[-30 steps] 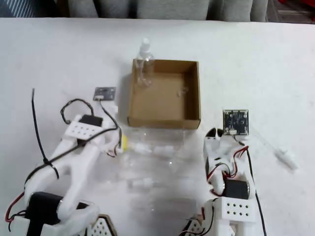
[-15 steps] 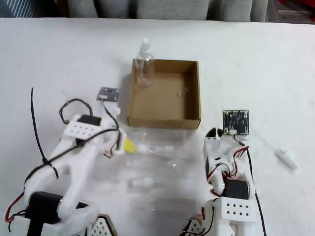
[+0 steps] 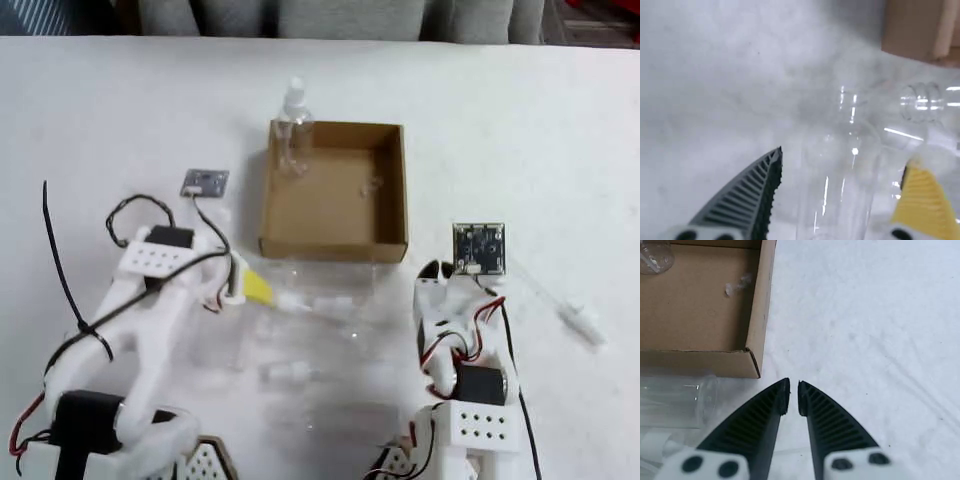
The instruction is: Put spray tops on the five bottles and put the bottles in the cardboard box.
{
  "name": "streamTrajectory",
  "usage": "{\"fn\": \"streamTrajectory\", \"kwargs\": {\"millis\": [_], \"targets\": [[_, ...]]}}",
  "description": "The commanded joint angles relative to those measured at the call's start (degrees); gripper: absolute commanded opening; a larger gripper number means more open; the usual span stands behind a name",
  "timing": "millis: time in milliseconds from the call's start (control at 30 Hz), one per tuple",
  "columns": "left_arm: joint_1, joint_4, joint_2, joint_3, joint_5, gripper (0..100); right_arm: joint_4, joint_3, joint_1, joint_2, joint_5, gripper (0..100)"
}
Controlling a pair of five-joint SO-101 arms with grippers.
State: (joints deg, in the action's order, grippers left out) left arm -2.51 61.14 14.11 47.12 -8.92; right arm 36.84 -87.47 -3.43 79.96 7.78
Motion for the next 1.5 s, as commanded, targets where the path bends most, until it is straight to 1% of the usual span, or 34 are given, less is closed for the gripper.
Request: {"fn": "streamTrajectory", "kwargs": {"millis": [0, 133, 300, 367, 433, 533, 567, 633, 667, 767, 833, 933, 1000, 1100, 1233, 1333, 1467], "targets": [[0.13, 0.79, -3.03, -3.52, -0.7, 36, 0.22, 0.53, 0.4, 0.4, 0.79, 1.7], [0.13, 0.62, -8.04, -5.89, -0.7, 36, 0.22, 0.53, 0.4, 0.4, 0.79, 1.7], [0.04, 0.09, -8.84, -5.89, -0.7, 36, 0.22, 0.53, 0.31, 0.4, 0.79, 1.7], [-0.04, -0.88, -9.01, -5.71, -0.7, 33, 0.22, 0.53, 0.4, 0.4, 0.79, 1.7], [-1.19, -3.78, -9.01, -4.22, -0.7, 25, 0.22, 0.53, 0.4, 0.4, 0.79, 1.7], [-3.65, -8.0, -8.66, -1.41, -0.35, 4, 0.22, 0.53, 0.31, 0.4, 0.79, 1.7], [-4.35, -8.62, -8.57, -0.97, -0.35, 0, 0.22, 0.53, 0.22, 0.4, 0.79, 1.7], [-5.23, -8.79, -8.48, -0.26, -0.35, 7, 0.22, 0.62, -0.13, 0.4, 0.79, 1.7], [-5.05, -8.79, -8.48, -0.26, -0.35, 7, 0.22, 0.7, -0.48, 0.4, 0.88, 1.7], [-4.44, -8.88, -8.04, -0.62, -0.53, 2, 0.22, 1.14, -2.95, 0.4, 4.22, 1.7], [-4.35, -8.88, -6.2, -0.18, -0.62, 3, 0.57, 1.93, -4.7, -0.04, 5.63, 1.6], [-3.47, -9.41, -2.68, 1.14, -0.62, 2, 5.23, 5.45, -7.87, -0.04, 5.98, 1.6], [-2.15, -11.25, -0.13, 2.73, -0.62, 2, 8.48, 8.79, -10.59, -0.04, 5.98, 1.6], [-0.22, -16.09, 2.77, 6.42, -0.7, 2, 11.47, 13.27, -14.73, -0.13, 5.98, 1.6], [-0.48, -18.99, 5.49, 9.58, -0.7, 2, 14.37, 17.76, -17.54, -0.57, 5.98, 1.6], [-0.48, -18.99, 5.85, 9.76, -0.7, 2, 17.63, 22.24, -19.65, -4.88, 5.98, 1.6], [-0.4, -18.99, 5.85, 9.85, -0.62, 2, 20.18, 29.54, -23.34, -16.22, 6.15, 1.6]]}}
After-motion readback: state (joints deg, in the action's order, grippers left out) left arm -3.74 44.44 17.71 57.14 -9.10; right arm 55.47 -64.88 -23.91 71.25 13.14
